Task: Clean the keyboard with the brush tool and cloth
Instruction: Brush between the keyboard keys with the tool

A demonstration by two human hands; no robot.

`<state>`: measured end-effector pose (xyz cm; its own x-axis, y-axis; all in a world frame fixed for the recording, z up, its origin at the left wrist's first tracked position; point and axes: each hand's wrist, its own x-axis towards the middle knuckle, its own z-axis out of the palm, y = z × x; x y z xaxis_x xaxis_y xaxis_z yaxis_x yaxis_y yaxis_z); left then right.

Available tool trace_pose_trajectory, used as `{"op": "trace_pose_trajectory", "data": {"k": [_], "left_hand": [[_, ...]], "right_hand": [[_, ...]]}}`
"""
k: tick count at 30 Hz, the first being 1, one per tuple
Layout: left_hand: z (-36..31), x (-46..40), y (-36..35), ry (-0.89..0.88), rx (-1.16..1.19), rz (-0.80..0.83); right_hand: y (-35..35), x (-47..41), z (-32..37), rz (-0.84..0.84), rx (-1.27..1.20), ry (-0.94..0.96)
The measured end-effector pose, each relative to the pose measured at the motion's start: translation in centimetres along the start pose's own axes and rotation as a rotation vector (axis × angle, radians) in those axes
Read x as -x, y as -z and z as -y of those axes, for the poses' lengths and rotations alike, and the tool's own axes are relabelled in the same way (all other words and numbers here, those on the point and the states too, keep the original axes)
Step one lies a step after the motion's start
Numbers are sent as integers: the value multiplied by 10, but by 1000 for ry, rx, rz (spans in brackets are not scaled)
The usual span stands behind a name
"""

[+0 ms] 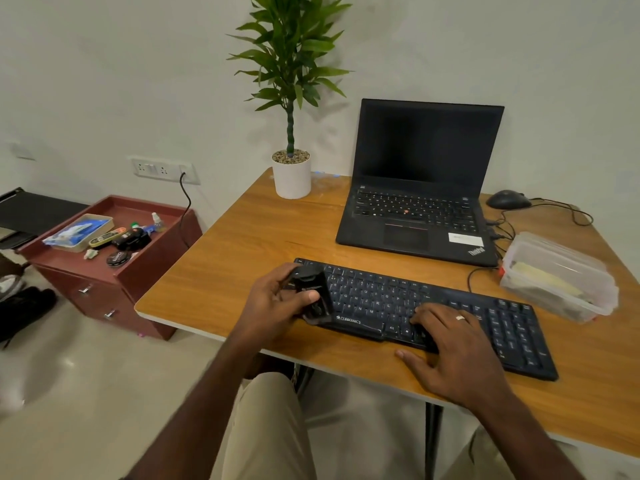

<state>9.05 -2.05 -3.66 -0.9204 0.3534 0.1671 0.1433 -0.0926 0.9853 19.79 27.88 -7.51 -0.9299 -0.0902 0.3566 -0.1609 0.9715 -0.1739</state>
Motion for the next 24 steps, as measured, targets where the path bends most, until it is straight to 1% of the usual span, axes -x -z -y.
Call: {"op": "trace_pose_trajectory", "data": {"k": [2, 4, 5, 7, 9, 11, 14, 18, 21, 24], "left_hand": [[1, -3, -10, 36, 80, 12], [-1, -3, -5, 56, 161, -75], [-3, -4, 1, 49, 173, -133], [-7, -4, 18, -3, 92, -199], [-10, -3, 28, -40, 8, -173], [-11, -2, 27, -33, -22, -119], [-9, -2, 11, -2, 7, -30], [-7, -2, -12, 32, 60, 23], [-11, -3, -13, 12, 81, 5], [-17, -5, 0, -26, 33, -46]], "right_hand": [[0, 1, 0, 2, -5, -4], [1, 1, 0, 6, -6, -6], [1, 1, 0, 7, -6, -4], [0, 1, 0, 0, -6, 1], [0, 0, -1, -7, -8, 3], [1, 0, -1, -11, -9, 2], [1, 0, 0, -14, -13, 2], [1, -1, 1, -12, -16, 4], [3, 0, 2, -12, -27, 2], [3, 1, 2, -14, -21, 1]]}}
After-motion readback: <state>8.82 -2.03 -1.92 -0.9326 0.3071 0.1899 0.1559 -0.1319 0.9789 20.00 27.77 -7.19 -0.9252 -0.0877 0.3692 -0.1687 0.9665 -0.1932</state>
